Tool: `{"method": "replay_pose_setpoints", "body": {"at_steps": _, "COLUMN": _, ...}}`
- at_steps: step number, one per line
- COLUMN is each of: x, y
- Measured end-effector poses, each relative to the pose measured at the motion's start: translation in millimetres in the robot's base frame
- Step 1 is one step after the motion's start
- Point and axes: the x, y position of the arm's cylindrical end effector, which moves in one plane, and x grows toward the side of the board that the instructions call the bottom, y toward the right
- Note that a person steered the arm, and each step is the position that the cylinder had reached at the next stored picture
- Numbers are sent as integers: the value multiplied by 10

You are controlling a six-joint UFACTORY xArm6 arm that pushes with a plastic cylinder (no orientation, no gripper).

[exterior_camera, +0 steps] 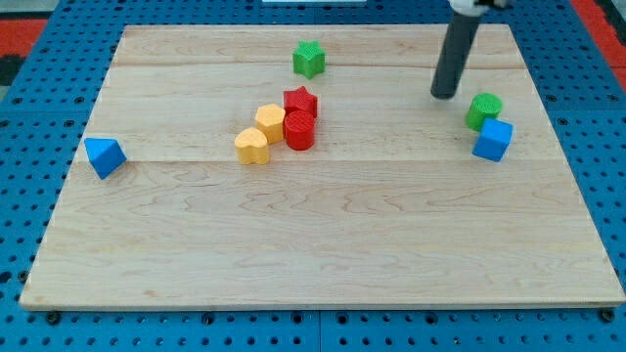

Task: Move the green star to the left of the green circle

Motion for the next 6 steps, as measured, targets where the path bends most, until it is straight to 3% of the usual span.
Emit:
{"method": "replay_pose_setpoints", "body": {"at_steps": 1, "x": -884, "y": -617}}
{"method": "replay_pose_setpoints", "body": {"at_steps": 2, "x": -1057, "y": -1654}}
{"method": "replay_pose_setpoints", "body": {"at_steps": 3, "x": -381, "y": -1942}}
{"method": "replay_pose_setpoints", "body": {"at_steps": 4, "x": -56, "y": -920}}
{"method": "replay_pose_setpoints", "body": {"at_steps": 5, "x": -286, "y": -1097}}
{"method": "replay_pose_setpoints", "body": {"at_steps": 6, "x": -425, "y": -686}}
